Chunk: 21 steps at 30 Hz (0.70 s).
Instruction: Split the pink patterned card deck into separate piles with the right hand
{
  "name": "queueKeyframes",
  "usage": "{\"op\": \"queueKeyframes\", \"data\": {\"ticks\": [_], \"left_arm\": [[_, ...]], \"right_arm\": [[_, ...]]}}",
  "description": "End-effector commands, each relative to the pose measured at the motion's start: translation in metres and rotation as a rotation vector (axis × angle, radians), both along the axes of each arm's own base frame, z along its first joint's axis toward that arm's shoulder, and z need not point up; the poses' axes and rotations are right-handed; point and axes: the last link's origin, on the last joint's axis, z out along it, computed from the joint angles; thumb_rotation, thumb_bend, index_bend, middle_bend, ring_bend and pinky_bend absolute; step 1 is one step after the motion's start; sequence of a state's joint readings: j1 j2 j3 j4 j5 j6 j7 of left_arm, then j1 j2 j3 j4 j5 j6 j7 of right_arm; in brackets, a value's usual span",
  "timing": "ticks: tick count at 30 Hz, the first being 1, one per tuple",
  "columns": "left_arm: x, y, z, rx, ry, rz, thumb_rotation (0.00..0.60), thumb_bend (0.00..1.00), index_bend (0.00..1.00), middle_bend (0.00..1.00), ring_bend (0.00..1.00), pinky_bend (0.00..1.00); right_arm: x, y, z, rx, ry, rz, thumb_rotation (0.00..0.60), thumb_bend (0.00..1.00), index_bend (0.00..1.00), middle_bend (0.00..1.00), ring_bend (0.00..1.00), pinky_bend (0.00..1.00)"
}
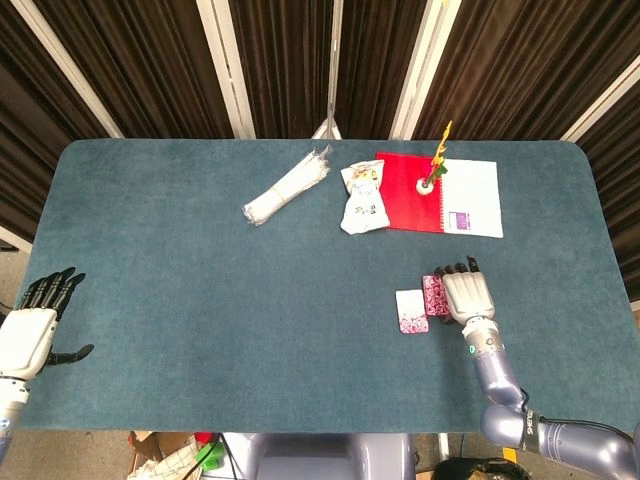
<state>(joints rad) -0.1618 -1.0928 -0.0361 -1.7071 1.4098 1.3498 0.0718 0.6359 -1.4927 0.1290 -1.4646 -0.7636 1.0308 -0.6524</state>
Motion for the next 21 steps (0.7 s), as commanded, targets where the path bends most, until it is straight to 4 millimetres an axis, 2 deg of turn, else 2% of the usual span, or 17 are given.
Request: {"op": "queueKeyframes", "data": {"ticks": [1,5,10,18,21], "left_arm": [[0.0,0.0,0.0,0.0,0.0,0.0,0.6,0.01,0.0,0.0,0.0,0.0],[-0.0001,0.0,0.0002,0.001,0.0,0.001,0.6,0.01,0.0,0.0,0.0,0.0],[0.0001,-0.0002,0.0005,0.001,-0.001,0.001,0.6,0.01,0.0,0.0,0.0,0.0],[-0.0002,-0.0004,0.0014,0.004,-0.003,0.003,0.6,0.01,0.0,0.0,0.0,0.0],[-0.0004,-0.0002,0.0021,0.007,-0.006,0.005,0.6,0.01,0.0,0.0,0.0,0.0]], "right_arm": [[-0.003,-0.0008,-0.0001,-0.002,0.0,-0.013,0.6,0.24,0.43,0.44,0.15,0.0],[-0.0048,-0.001,0.0011,0.001,0.003,-0.025,0.6,0.24,0.3,0.34,0.1,0.0],[-0.0066,-0.0005,0.0014,0.009,0.012,-0.038,0.6,0.23,0.2,0.23,0.07,0.0],[-0.0109,-0.0003,0.0007,0.01,0.017,-0.058,0.6,0.24,0.1,0.17,0.05,0.0],[-0.0126,-0.0002,-0.0003,0.01,0.016,-0.067,0.6,0.24,0.1,0.17,0.05,0.0]]}}
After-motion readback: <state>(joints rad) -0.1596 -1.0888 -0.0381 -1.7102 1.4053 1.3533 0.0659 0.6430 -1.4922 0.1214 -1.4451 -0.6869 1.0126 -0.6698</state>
